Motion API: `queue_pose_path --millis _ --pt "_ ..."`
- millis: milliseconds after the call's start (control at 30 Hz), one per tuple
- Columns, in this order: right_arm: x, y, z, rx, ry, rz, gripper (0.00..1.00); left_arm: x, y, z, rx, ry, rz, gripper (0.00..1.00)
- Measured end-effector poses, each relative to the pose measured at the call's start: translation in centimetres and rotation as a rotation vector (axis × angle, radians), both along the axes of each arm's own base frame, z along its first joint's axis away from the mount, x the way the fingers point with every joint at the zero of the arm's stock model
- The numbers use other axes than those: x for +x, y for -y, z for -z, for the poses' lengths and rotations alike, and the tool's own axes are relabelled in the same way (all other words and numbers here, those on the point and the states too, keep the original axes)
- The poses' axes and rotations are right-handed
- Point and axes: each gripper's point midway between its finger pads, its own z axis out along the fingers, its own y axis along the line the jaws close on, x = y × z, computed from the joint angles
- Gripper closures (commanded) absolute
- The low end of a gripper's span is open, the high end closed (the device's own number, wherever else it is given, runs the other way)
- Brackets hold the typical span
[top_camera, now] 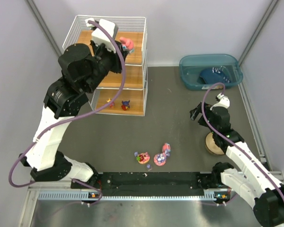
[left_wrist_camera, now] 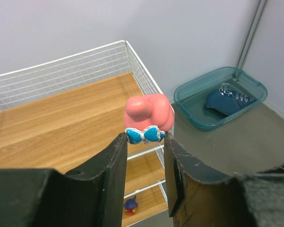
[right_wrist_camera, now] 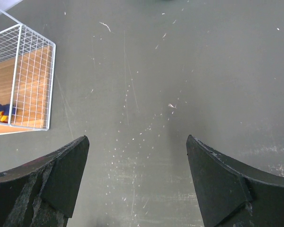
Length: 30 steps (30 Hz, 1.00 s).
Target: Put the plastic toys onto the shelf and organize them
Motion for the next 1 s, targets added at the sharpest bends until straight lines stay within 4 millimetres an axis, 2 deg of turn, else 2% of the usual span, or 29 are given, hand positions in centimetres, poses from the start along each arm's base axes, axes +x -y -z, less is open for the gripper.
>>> queue_pose_path --millis 267,600,733,1000 --pt "0.0 0.2 0.0 -0.014 0.002 0.006 0.15 3.6 -1.3 -0.4 -0.014 -0.008 -0.004 1.00" --pt "0.1 0.4 0.0 -0.021 0.003 0.009 0.15 7.9 -1.2 3.3 0.011 -0.113 0.002 1.00" --pt "0.1 0.4 0.0 -0.024 0.004 0.009 0.15 8.5 -1.9 4.2 0.005 -0.149 -0.005 1.00" --pt "0.1 0.4 0.0 -0.025 0.004 0.011 0.15 8.6 -2.0 4.3 -0.026 -0.170 0.001 1.00"
